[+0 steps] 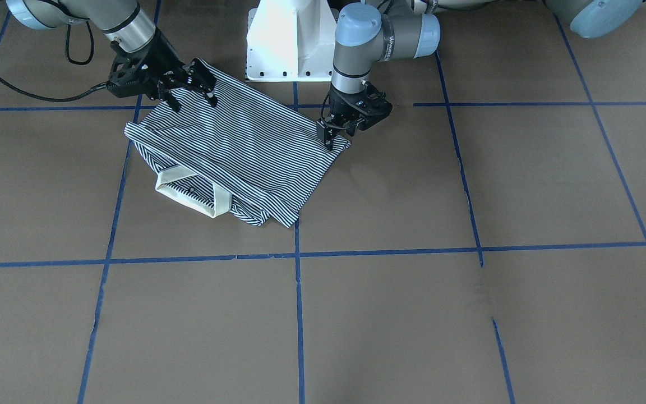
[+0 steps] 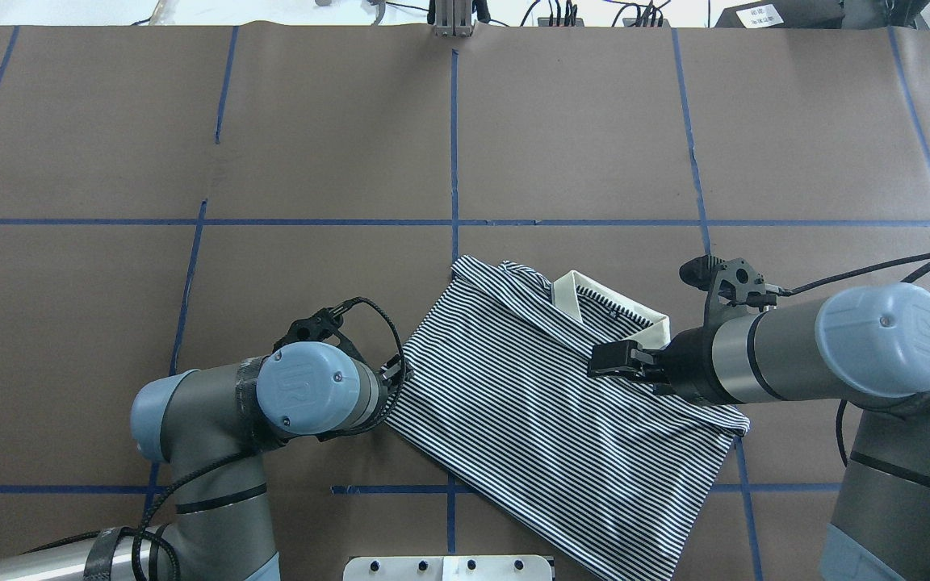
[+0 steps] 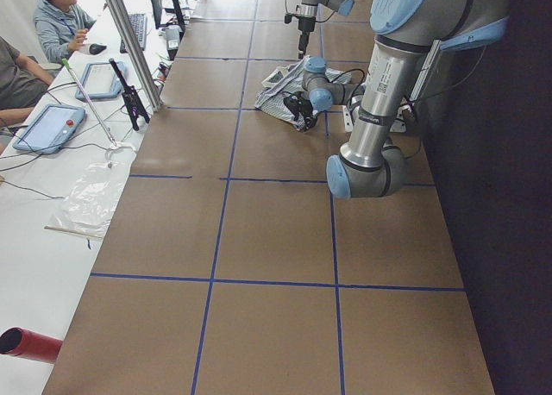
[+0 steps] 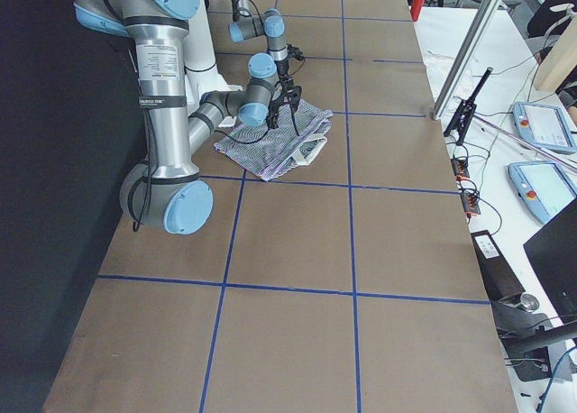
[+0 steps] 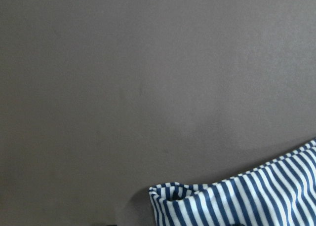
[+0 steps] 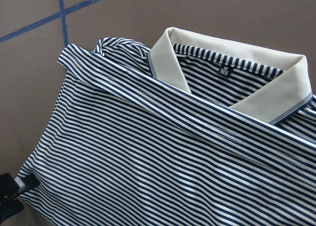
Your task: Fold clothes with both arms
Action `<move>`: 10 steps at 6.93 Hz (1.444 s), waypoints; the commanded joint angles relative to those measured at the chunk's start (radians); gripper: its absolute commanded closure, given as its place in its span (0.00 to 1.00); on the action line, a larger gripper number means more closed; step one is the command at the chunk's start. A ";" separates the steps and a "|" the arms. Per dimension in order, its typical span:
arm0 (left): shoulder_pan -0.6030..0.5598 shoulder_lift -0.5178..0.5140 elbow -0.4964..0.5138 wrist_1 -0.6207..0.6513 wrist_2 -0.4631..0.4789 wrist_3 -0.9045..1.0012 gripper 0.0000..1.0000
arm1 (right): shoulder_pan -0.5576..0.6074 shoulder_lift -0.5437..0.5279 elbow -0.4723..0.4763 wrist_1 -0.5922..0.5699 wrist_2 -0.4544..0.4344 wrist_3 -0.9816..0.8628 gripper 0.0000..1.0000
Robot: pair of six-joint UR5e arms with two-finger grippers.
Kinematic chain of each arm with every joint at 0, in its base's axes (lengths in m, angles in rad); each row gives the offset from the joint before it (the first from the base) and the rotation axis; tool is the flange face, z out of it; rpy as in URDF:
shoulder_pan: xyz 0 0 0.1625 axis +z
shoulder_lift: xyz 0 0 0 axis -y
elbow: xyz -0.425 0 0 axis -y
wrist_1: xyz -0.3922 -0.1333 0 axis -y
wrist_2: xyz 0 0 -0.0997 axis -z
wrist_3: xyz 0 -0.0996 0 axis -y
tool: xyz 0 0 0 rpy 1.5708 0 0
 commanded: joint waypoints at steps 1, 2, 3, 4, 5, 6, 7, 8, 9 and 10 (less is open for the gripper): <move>-0.003 0.001 0.003 0.000 0.012 0.011 1.00 | 0.000 -0.001 0.000 0.000 0.001 0.000 0.00; -0.004 0.001 0.002 0.002 0.012 0.016 1.00 | 0.002 -0.001 0.000 0.002 -0.001 0.000 0.00; -0.009 -0.001 -0.001 0.003 0.009 0.048 1.00 | 0.003 -0.002 0.000 0.002 -0.001 0.000 0.00; -0.036 -0.001 -0.003 0.003 0.009 0.059 1.00 | 0.003 -0.002 0.000 0.002 -0.001 0.000 0.00; -0.083 -0.005 -0.001 0.003 0.009 0.061 1.00 | 0.003 -0.002 0.000 0.002 -0.001 0.000 0.00; -0.129 -0.010 0.005 0.003 0.009 0.132 1.00 | 0.005 -0.004 0.000 0.002 -0.001 0.000 0.00; -0.191 -0.039 0.056 0.000 0.009 0.157 1.00 | 0.008 -0.005 0.000 0.002 0.001 0.000 0.00; -0.261 -0.136 0.186 -0.015 0.010 0.183 1.00 | 0.011 -0.005 0.000 0.002 0.001 0.000 0.00; -0.317 -0.228 0.329 -0.053 0.010 0.236 1.00 | 0.014 -0.007 0.000 0.002 -0.001 0.000 0.00; -0.364 -0.267 0.436 -0.160 0.010 0.276 1.00 | 0.015 -0.007 0.000 0.002 -0.001 0.000 0.00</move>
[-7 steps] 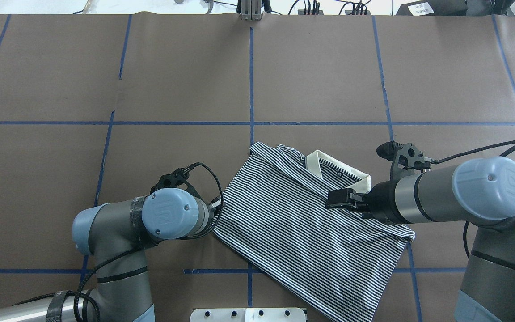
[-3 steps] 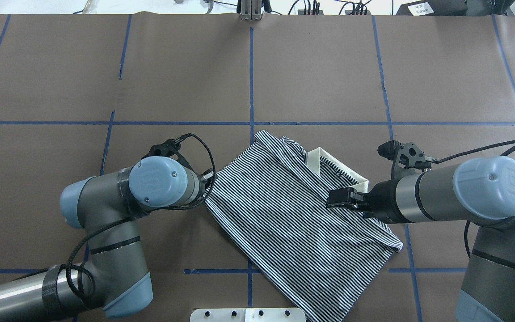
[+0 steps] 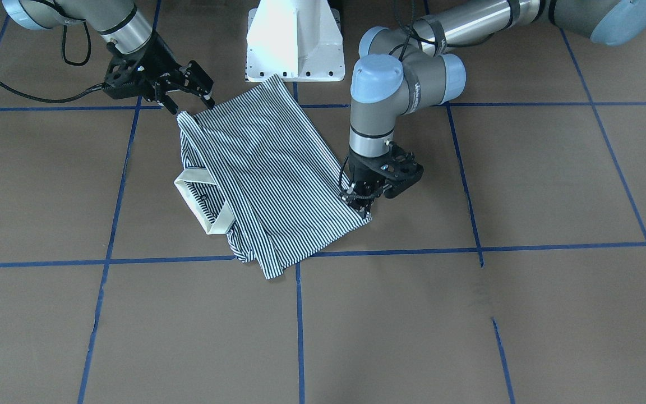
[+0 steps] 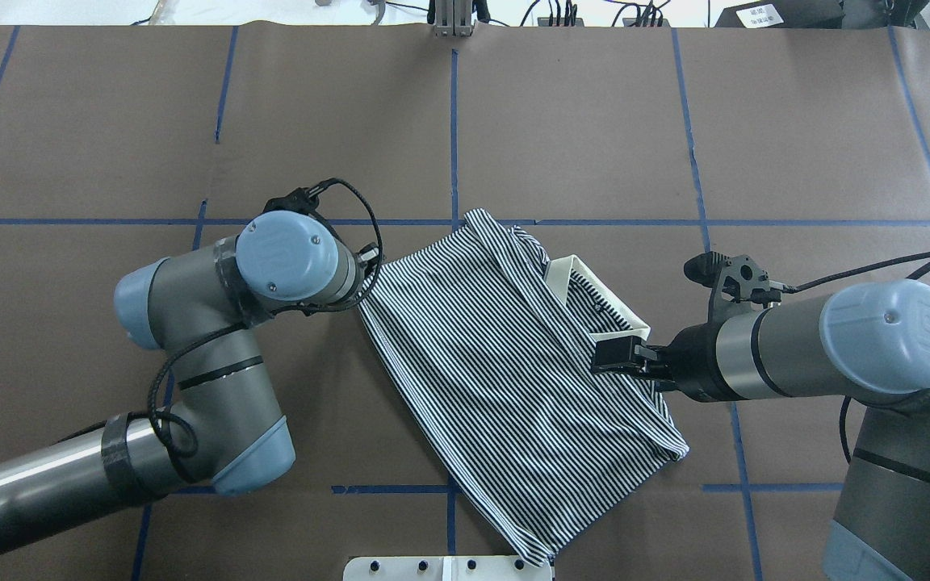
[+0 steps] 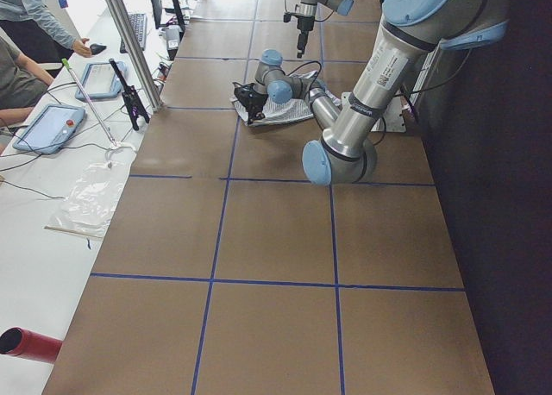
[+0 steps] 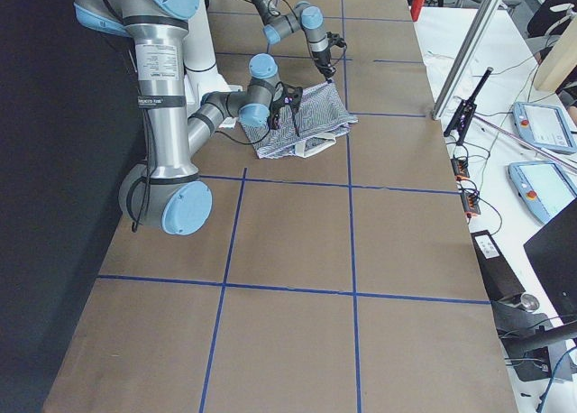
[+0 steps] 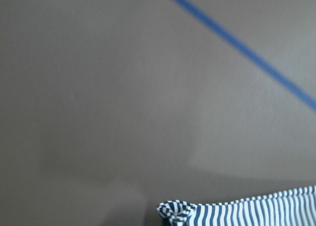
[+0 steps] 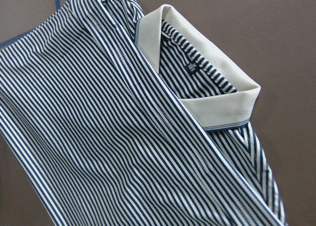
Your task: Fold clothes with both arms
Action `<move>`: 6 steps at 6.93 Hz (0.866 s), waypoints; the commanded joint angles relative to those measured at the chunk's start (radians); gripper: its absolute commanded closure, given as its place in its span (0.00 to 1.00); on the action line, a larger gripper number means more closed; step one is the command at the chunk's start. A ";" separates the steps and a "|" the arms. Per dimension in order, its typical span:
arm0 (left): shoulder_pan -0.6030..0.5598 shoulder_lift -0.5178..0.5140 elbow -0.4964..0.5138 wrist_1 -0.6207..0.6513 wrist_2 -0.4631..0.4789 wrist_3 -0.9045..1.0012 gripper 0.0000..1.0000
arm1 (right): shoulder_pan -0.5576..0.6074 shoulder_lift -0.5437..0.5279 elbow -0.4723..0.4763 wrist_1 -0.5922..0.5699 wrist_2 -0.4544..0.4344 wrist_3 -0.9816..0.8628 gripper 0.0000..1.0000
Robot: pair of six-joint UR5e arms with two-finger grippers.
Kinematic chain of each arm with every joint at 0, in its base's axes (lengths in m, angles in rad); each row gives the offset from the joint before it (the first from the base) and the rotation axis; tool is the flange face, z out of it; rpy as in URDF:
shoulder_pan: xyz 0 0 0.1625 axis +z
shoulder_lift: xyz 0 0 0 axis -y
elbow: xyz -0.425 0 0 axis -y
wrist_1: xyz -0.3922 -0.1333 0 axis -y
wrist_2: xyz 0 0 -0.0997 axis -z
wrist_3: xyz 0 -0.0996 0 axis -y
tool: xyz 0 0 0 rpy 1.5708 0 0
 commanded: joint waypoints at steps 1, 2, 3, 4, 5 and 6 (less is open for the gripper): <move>-0.096 -0.131 0.266 -0.198 0.000 0.089 1.00 | 0.003 -0.002 0.000 0.000 -0.004 0.000 0.00; -0.109 -0.199 0.380 -0.260 0.002 0.106 1.00 | 0.004 -0.002 -0.001 0.000 -0.004 0.000 0.00; -0.119 -0.213 0.422 -0.347 0.028 0.116 1.00 | 0.010 -0.002 -0.006 0.000 -0.004 0.000 0.00; -0.119 -0.213 0.466 -0.406 0.057 0.138 1.00 | 0.018 -0.001 -0.012 0.000 -0.002 0.000 0.00; -0.132 -0.213 0.482 -0.417 0.059 0.149 1.00 | 0.020 0.002 -0.017 0.000 -0.004 0.000 0.00; -0.132 -0.213 0.491 -0.417 0.060 0.156 1.00 | 0.020 0.002 -0.018 0.000 -0.004 0.000 0.00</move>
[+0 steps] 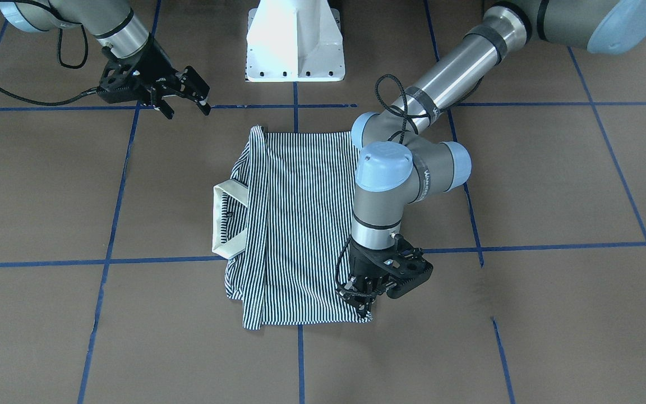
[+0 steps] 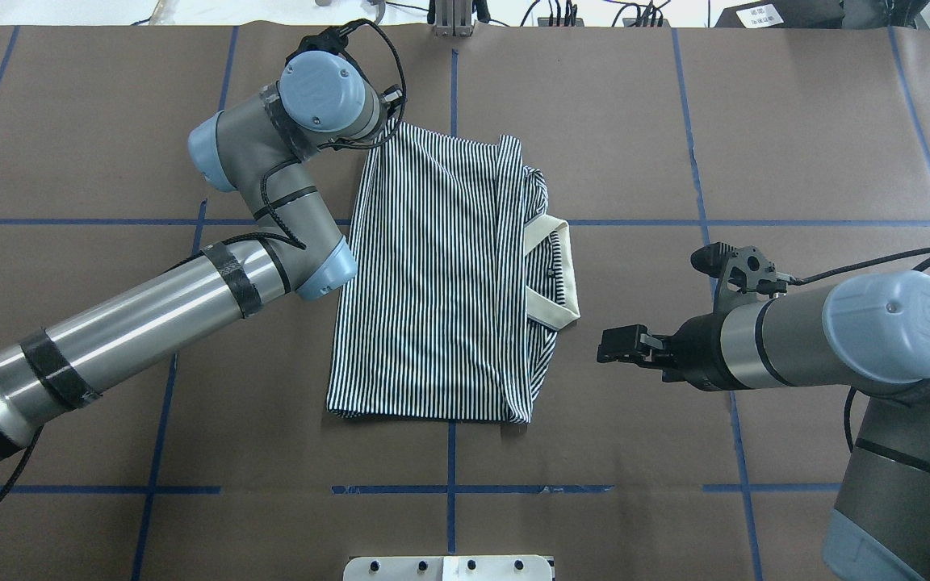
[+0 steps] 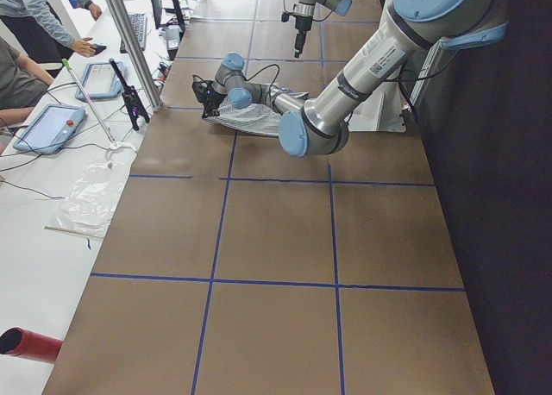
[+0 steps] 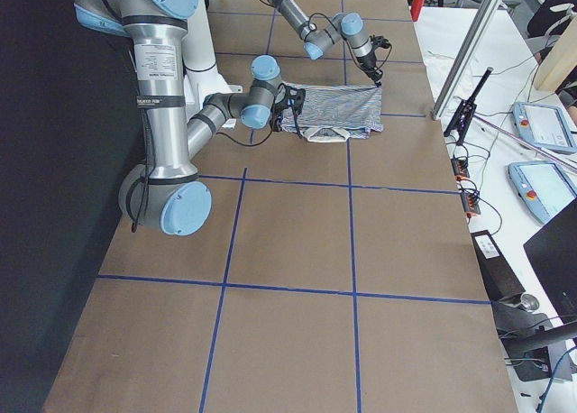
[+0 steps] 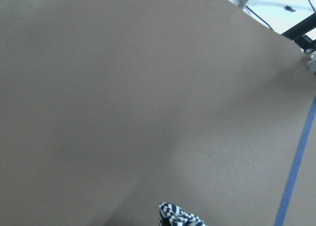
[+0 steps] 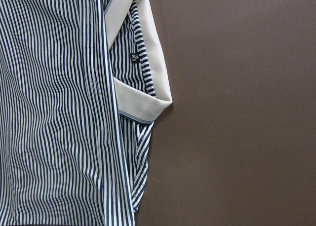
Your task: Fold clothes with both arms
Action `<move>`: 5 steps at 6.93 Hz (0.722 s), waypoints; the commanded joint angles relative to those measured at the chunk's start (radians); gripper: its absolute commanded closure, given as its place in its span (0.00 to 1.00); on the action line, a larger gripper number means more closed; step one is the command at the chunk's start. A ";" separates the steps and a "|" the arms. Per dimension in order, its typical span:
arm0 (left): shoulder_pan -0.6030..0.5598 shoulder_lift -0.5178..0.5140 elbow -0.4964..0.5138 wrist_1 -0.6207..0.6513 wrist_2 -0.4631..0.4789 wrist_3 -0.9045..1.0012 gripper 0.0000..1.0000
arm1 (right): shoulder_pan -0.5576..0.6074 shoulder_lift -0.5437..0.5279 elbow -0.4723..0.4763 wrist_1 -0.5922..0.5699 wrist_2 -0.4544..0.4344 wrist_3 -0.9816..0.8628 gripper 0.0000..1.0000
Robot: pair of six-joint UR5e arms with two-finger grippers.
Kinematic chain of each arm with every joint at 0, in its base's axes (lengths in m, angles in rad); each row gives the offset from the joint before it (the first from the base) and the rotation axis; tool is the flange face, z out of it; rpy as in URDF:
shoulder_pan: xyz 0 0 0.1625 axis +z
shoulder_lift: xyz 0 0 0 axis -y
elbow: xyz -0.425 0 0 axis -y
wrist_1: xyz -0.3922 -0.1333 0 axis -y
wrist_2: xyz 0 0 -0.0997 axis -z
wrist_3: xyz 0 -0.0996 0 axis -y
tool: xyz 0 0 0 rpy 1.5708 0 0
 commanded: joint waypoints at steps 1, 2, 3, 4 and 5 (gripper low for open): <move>-0.005 0.001 0.028 -0.015 0.017 0.025 0.08 | 0.002 0.001 -0.004 0.000 -0.002 0.000 0.00; -0.012 0.002 0.028 -0.015 0.024 0.100 0.00 | 0.003 0.003 -0.004 0.000 -0.003 0.000 0.00; -0.052 0.000 0.008 -0.013 -0.003 0.132 0.00 | 0.006 0.007 -0.013 -0.002 -0.006 -0.002 0.00; -0.087 0.026 -0.065 0.013 -0.143 0.193 0.00 | 0.011 0.030 -0.023 -0.017 -0.007 -0.003 0.00; -0.095 0.111 -0.225 0.062 -0.249 0.200 0.00 | 0.011 0.050 -0.046 -0.047 -0.041 -0.012 0.00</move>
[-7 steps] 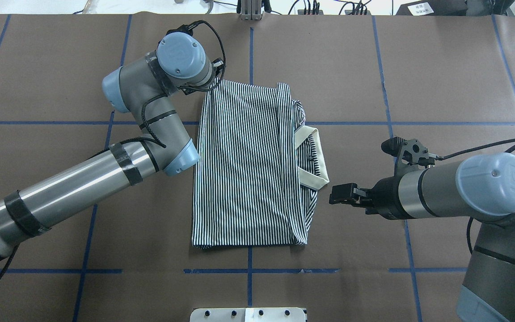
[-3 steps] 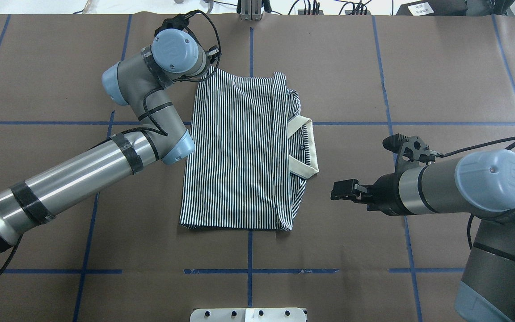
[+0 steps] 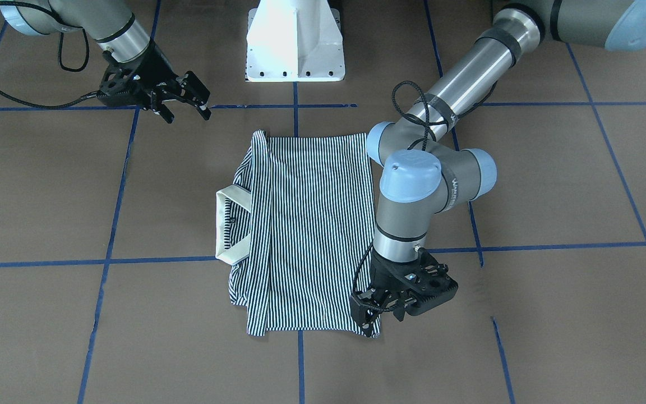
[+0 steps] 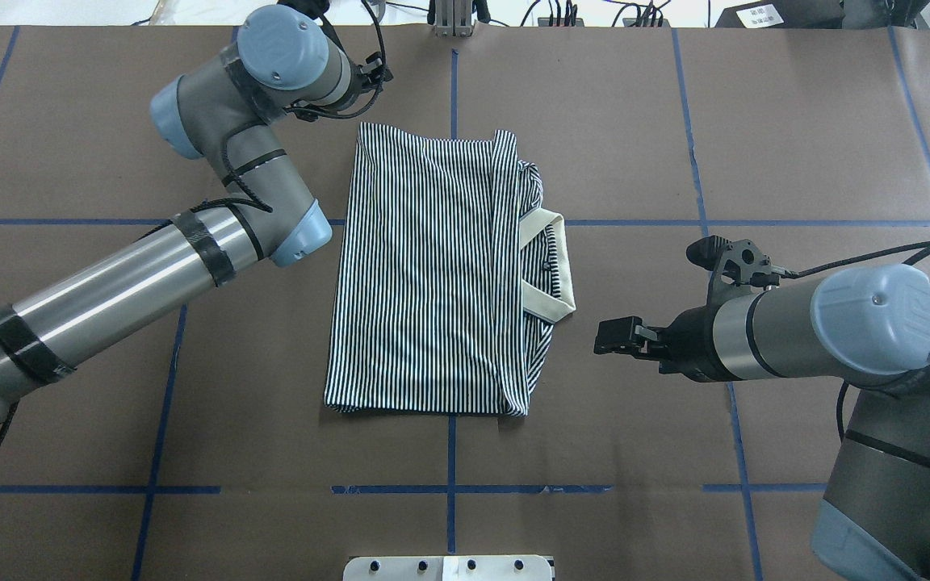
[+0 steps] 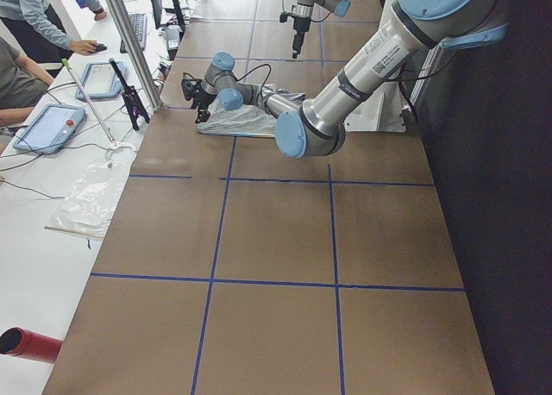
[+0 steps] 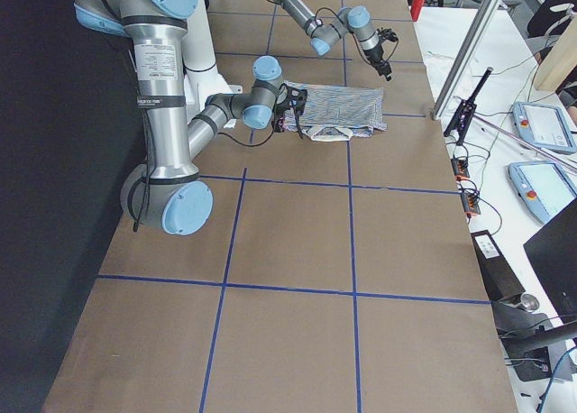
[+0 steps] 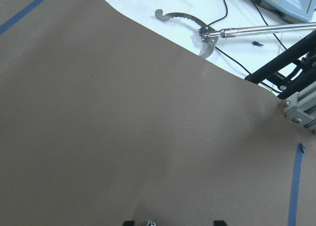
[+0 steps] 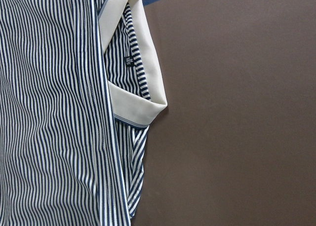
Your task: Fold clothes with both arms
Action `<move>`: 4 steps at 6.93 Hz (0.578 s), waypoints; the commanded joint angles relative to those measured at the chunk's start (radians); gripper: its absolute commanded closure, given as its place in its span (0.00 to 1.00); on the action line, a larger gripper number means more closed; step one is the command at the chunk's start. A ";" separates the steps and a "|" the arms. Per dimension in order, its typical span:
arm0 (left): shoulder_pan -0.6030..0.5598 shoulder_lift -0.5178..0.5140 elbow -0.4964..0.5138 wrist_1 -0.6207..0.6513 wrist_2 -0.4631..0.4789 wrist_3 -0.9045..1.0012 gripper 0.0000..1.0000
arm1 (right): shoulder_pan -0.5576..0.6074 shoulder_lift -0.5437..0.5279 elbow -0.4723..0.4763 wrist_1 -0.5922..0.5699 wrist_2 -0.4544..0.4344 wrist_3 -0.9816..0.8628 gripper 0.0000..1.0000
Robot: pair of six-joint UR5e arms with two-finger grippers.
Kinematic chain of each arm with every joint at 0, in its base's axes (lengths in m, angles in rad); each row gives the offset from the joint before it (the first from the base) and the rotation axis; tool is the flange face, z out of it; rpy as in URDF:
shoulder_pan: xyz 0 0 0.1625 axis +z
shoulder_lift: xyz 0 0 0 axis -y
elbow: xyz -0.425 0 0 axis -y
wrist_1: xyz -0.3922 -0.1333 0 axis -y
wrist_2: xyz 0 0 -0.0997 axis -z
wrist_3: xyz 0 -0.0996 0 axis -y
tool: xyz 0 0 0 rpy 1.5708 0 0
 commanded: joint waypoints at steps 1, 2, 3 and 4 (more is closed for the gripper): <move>-0.021 0.179 -0.336 0.118 -0.130 0.070 0.00 | -0.003 0.074 -0.038 -0.123 -0.029 -0.095 0.00; -0.019 0.235 -0.484 0.225 -0.141 0.081 0.00 | -0.029 0.150 -0.044 -0.277 -0.064 -0.200 0.00; -0.018 0.255 -0.570 0.294 -0.170 0.080 0.00 | -0.070 0.277 -0.102 -0.419 -0.127 -0.261 0.00; -0.018 0.272 -0.608 0.306 -0.178 0.080 0.00 | -0.078 0.408 -0.201 -0.519 -0.143 -0.282 0.00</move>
